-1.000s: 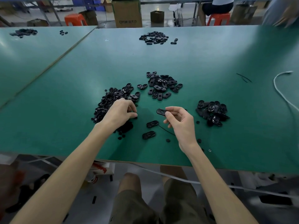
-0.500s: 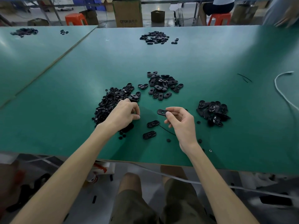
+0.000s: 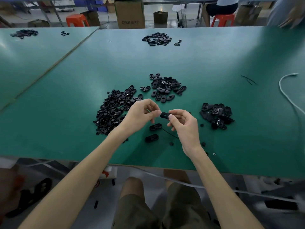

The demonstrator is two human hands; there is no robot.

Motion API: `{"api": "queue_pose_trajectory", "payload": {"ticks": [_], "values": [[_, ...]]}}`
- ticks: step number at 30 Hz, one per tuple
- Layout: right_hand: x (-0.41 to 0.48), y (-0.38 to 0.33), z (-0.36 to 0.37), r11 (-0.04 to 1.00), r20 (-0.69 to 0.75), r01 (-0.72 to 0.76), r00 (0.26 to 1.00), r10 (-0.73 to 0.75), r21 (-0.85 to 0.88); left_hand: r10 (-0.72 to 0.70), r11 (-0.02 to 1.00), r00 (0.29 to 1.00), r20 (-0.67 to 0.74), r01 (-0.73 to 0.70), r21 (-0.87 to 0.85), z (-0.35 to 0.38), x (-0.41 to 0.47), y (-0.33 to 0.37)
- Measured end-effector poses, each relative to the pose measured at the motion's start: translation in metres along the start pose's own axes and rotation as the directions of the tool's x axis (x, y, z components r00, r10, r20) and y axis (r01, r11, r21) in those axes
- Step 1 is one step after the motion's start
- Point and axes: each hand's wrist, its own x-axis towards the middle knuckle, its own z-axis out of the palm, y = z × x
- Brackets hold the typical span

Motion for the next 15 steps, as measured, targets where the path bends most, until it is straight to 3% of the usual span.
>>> {"api": "queue_pose_trajectory", "payload": {"ticks": [15], "values": [[0.001,0.0,-0.001,1.0,0.01,0.01,1.0,-0.01,0.025,0.04,0.989,0.987,-0.154,-0.061,-0.134,0.018,-0.002,-0.008]]}}
